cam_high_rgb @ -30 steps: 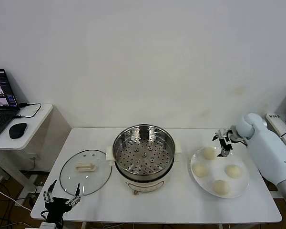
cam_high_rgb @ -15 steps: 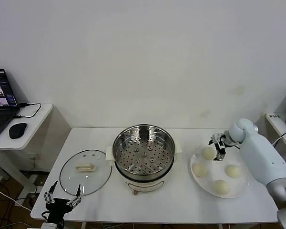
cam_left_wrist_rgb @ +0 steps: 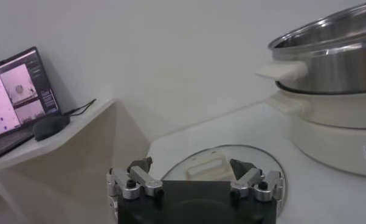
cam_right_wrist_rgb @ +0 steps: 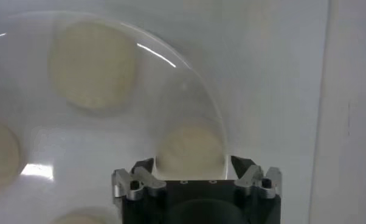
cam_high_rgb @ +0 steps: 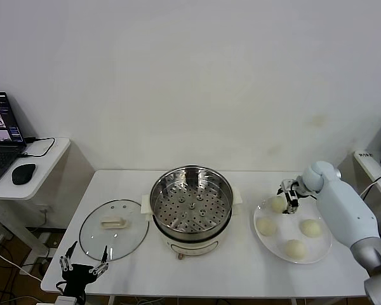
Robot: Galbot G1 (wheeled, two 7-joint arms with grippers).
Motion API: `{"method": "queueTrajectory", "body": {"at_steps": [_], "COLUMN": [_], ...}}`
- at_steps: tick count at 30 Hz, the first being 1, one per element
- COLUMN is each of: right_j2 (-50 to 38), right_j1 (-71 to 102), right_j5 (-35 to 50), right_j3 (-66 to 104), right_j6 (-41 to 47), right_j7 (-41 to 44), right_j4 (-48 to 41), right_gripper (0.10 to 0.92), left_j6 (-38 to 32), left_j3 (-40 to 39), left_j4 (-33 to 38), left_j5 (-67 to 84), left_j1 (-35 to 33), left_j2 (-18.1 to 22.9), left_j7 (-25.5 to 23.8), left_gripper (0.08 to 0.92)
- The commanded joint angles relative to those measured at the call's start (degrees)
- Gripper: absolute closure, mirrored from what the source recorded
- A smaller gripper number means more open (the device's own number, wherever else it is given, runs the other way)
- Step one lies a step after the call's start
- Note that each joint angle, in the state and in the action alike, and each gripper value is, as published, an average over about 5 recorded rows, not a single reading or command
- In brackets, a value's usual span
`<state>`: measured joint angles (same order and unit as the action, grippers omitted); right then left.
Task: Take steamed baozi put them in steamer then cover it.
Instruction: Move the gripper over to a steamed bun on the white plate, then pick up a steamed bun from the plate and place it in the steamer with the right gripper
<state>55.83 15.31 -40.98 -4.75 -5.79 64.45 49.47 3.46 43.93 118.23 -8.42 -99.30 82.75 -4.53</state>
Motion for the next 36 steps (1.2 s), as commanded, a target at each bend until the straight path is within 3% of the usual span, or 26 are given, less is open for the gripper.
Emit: {"method": "queueTrajectory", "body": {"at_steps": [1, 11, 22, 31, 36], "right_j2": [0.1, -2.7, -3.1, 12.6, 18.7], "right_j1": [0.0, -2.8, -25.9, -39.4, -40.8], "right_j5": [-0.2, 5.7, 26.9, 33.3, 33.3], "right_j3": [0.0, -1.1, -18.2, -27.1, -31.6], "right_j6": [0.0, 0.9, 1.9, -13.2, -24.7], "right_j7": [-0.4, 1.6, 11.7, 16.9, 18.5], "right_j4": [-0.4, 3.3, 5.6, -5.6, -6.4], "right_gripper": [0.405, 0.415, 0.413, 0.406, 0.406], "left_j6": [0.0, 0.0, -0.1, -0.6, -1.2], "left_j3": [-0.2, -0.4, -1.3, -0.6, -0.4], "left_j4": [-0.2, -0.1, 0.3, 0.6, 0.2], "left_j5": [-0.1, -0.1, -2.0, -3.2, -3.8], "left_j1": [0.0, 0.1, 0.6, 0.5, -0.1], "left_j2": [0.1, 0.1, -0.2, -0.1, -0.1], "left_j7": [0.1, 0.2, 0.6, 1.7, 2.3], "left_gripper": [0.177, 0.177, 0.177, 0.177, 0.177]}}
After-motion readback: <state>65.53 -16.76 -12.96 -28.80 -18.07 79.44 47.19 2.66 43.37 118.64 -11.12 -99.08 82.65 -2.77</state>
